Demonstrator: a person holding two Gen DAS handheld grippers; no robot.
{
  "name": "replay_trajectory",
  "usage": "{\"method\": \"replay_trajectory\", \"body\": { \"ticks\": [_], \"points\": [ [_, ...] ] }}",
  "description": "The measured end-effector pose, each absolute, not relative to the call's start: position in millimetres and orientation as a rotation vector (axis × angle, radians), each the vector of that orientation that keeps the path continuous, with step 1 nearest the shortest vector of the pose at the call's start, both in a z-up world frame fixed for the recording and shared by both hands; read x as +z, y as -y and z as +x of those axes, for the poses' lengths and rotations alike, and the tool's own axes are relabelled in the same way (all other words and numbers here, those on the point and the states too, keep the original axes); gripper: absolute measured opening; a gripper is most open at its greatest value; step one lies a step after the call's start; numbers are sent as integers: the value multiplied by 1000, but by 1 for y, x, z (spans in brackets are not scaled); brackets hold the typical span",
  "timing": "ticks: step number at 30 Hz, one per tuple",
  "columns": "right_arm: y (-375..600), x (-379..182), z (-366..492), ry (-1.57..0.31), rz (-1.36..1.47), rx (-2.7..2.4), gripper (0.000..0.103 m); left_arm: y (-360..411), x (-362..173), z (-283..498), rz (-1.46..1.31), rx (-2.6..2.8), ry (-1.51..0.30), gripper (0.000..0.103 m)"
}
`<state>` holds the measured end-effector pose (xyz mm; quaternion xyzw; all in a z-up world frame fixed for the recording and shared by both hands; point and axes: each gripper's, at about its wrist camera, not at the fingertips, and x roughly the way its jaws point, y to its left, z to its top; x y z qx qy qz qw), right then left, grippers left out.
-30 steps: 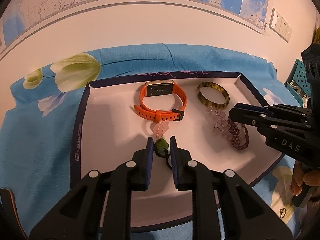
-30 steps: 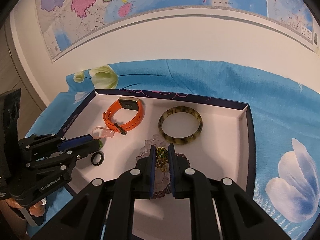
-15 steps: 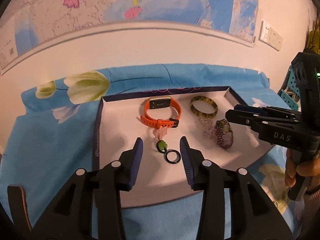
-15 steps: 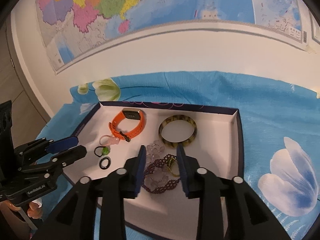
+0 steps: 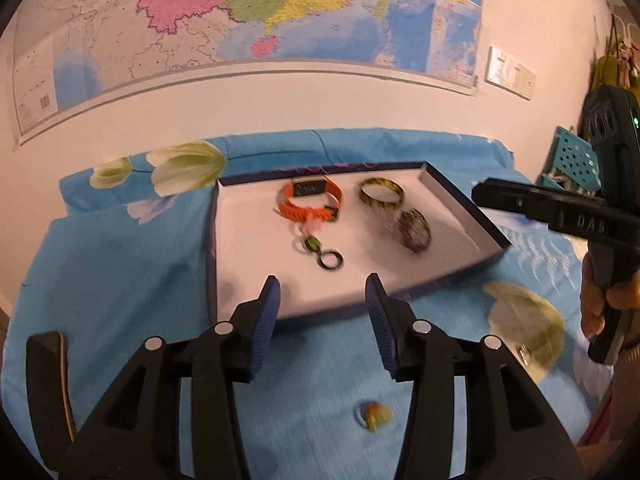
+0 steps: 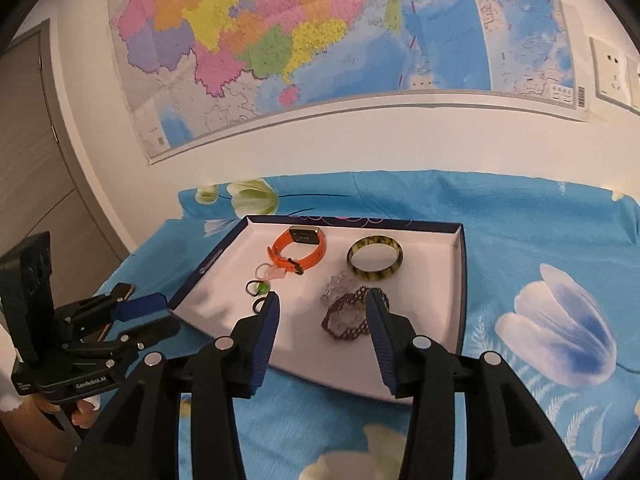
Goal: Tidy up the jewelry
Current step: 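Grasp the green-yellow bead with the left tool while the right tool grasps the silver ring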
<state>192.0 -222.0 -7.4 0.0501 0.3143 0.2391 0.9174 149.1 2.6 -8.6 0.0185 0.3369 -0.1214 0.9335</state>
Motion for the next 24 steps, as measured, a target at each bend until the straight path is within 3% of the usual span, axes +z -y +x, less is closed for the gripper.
{"method": "replay_trajectory", "body": {
  "ticks": [24],
  "points": [
    [244,-70,85,-791,74,446,45,5,-52,85,78,-290,-782,47]
  ]
}}
